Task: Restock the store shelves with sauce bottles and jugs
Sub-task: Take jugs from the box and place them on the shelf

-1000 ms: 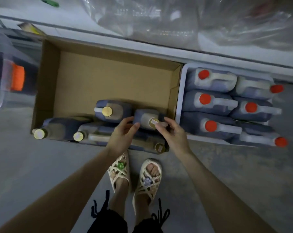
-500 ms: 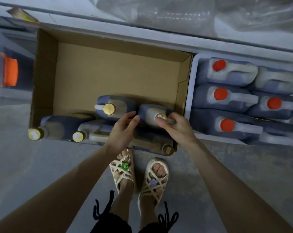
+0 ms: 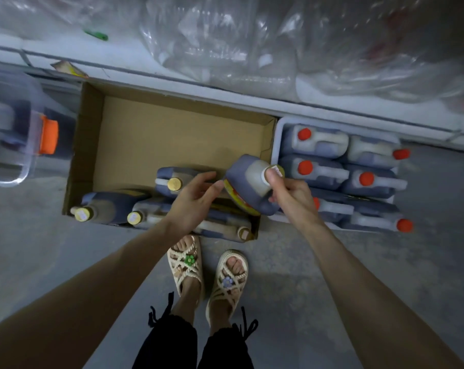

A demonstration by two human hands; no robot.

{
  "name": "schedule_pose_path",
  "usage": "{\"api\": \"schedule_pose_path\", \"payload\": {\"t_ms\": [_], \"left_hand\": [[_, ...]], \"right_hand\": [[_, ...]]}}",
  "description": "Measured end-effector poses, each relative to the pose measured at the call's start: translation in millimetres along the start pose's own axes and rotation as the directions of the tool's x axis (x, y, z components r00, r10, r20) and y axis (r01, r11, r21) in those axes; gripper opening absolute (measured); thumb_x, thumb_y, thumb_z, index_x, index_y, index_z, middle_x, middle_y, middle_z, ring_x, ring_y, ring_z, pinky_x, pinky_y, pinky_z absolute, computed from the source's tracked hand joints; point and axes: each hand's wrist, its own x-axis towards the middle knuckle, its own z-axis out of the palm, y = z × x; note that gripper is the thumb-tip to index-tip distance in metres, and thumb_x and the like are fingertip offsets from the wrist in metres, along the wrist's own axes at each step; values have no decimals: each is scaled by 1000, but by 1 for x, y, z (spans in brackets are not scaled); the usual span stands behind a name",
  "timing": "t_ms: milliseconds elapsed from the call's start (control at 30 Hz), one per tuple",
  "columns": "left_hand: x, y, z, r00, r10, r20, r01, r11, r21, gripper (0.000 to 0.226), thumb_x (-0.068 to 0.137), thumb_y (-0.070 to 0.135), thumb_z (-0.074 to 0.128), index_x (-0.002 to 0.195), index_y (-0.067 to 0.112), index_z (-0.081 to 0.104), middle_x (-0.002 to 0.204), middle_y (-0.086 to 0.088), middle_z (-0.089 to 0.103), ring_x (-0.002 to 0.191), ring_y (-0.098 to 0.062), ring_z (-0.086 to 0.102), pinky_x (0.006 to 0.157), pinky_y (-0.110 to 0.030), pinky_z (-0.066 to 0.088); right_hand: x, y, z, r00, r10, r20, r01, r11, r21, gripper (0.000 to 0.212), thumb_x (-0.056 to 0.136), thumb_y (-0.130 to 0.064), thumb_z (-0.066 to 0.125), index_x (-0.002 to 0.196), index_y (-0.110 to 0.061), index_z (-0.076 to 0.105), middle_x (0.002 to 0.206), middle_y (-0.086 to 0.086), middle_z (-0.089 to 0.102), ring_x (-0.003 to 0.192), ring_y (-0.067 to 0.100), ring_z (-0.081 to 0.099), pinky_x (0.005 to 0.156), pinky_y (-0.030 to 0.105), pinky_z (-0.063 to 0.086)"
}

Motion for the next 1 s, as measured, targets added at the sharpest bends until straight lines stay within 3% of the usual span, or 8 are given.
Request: {"api": "schedule_pose_path", "payload": {"t_ms": [133, 267, 367, 467, 633, 700, 800, 1000], "left_hand": [[-33, 69, 0, 994, 80, 78, -80, 997, -5, 46, 94, 23, 58, 136, 12, 45, 109, 6, 61, 101, -5, 59, 79, -5, 46], [-75, 155, -7, 963, 211, 168, -223, 973, 57, 69, 79, 38, 72, 139, 17, 44, 120, 3, 58, 111, -8, 56, 87, -14, 45], [-110, 220, -14, 923, 313, 222, -336, 939, 73, 63, 80, 18, 76, 135, 21, 45, 115, 15, 56, 99, 10, 56, 75, -7, 46], [-145, 284, -21, 869, 409, 279, -453, 885, 111, 82, 73, 15, 80, 143, 18, 38, 129, 10, 51, 114, -1, 53, 83, -9, 46], [-219, 395, -34, 768, 563, 304, -611, 787, 87, 91, 67, 3, 83, 143, 17, 36, 130, 11, 53, 109, 6, 55, 85, -10, 47], [-248, 440, -38, 714, 624, 318, -679, 727, 100, 93, 61, 9, 89, 140, 19, 40, 130, 7, 56, 112, 1, 56, 88, -16, 49], [-290, 500, -43, 647, 703, 296, -756, 643, 123, 84, 47, 24, 96, 120, 24, 54, 113, 7, 66, 97, 2, 63, 81, -16, 52], [-343, 591, -41, 563, 786, 256, -826, 547, 136, 84, 43, 32, 96, 116, 25, 56, 110, 6, 68, 98, -7, 66, 81, -26, 55]], "right_hand": [[-43, -66, -52, 998, -55, 38, 56, 998, -28, 57, 89, -54, 52, 61, -5, 57, 55, 2, 55, 54, 12, 54, 57, 21, 41], [-95, -145, -111, 992, -122, 17, 122, 992, -37, 55, 90, -56, 50, 63, -9, 60, 59, 5, 59, 58, 13, 56, 53, 15, 40], [-137, -209, -154, 982, -189, -6, 188, 979, -74, 61, 89, -58, 50, 68, -2, 64, 62, 8, 61, 58, 14, 56, 58, 23, 41], [-178, -267, -195, 959, -278, -51, 273, 958, -84, 61, 86, -61, 51, 63, -5, 63, 59, 7, 61, 58, 15, 57, 64, 28, 42], [-255, -367, -267, 894, -416, -167, 411, 909, -69, 62, 79, -68, 53, 48, -14, 52, 46, 1, 55, 51, 15, 53, 61, 31, 42], [-289, -406, -298, 853, -480, -203, 474, 877, -80, 65, 76, -71, 52, 54, -10, 55, 47, 2, 54, 47, 12, 50, 54, 26, 39], [-331, -454, -338, 790, -566, -236, 553, 824, -124, 66, 78, -70, 53, 63, -6, 57, 53, 6, 56, 48, 14, 49, 51, 26, 34], [-374, -519, -398, 703, -650, -288, 642, 755, -136, 72, 46, -83, 62, 60, -13, 52, 60, 9, 52, 58, 21, 50, 60, 35, 38]]}}
